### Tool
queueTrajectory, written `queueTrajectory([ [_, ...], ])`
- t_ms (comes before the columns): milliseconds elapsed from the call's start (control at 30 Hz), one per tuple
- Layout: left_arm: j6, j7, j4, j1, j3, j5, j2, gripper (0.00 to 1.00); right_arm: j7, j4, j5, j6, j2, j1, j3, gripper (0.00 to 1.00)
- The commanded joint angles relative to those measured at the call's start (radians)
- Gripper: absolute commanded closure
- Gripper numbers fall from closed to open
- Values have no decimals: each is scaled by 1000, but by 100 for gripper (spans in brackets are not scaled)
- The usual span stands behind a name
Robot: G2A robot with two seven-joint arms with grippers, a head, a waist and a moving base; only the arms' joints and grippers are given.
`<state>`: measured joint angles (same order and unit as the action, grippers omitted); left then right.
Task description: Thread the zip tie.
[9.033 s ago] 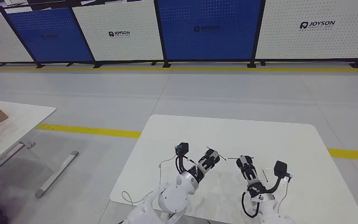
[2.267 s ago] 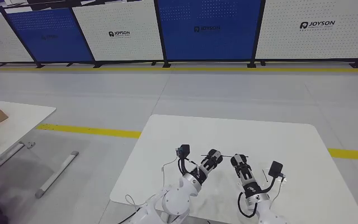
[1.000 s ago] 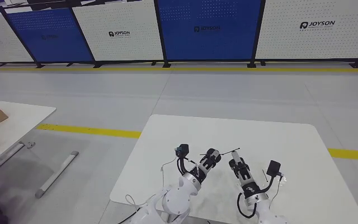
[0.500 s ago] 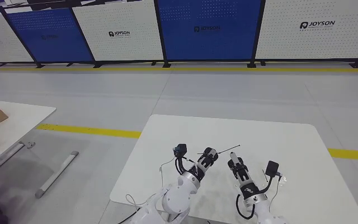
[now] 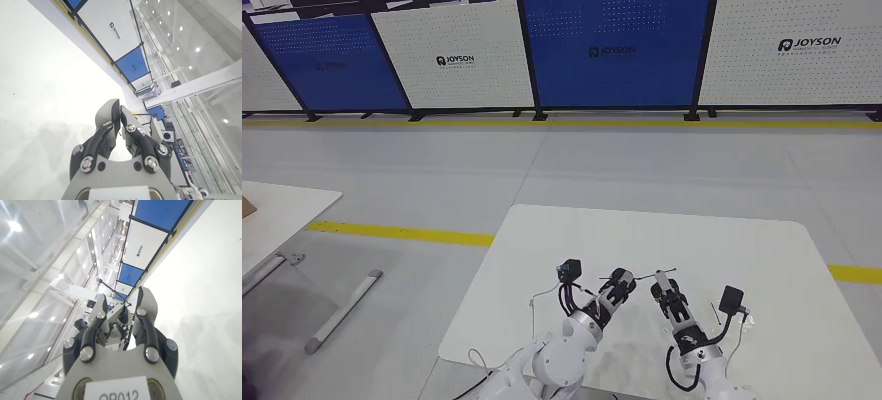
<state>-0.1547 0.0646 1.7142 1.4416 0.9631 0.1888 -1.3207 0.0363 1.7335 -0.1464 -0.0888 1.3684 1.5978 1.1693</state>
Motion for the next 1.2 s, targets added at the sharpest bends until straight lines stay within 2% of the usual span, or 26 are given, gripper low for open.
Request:
queueTrajectory([
  [0, 0, -6, 1, 1, 0, 5, 0, 100, -2, 0, 0, -1, 0, 0, 0, 67],
  [100, 3, -13, 3, 3, 0, 9, 1, 100, -4, -1, 1, 1, 1, -1, -1, 70],
  [200, 4, -16, 6, 5, 2, 10, 1, 100, -6, -1, 2, 3, 1, -2, -2, 80],
  [400, 6, -20, 10, 7, 3, 14, 0, 100, -8, -1, 4, 8, 2, -7, -3, 85],
  [633, 8, -23, 9, 9, 5, 19, 0, 100, -7, -3, 3, 17, 3, -11, -4, 82],
  [700, 8, -28, 9, 10, 6, 18, 0, 100, -6, -3, 2, 19, 3, -12, -5, 78],
  [933, 2, -33, 9, 8, 6, 18, -1, 100, -6, -5, -3, 24, 4, -17, -11, 79],
  [1033, 3, -33, 9, 9, 6, 18, -2, 100, -7, -4, -4, 24, 5, -18, -11, 85],
  [1100, 4, -33, 10, 9, 6, 18, -2, 100, -8, -4, -4, 23, 5, -18, -11, 100],
  [1167, 5, -32, 10, 10, 7, 18, -2, 100, -9, -4, -5, 23, 5, -17, -11, 100],
])
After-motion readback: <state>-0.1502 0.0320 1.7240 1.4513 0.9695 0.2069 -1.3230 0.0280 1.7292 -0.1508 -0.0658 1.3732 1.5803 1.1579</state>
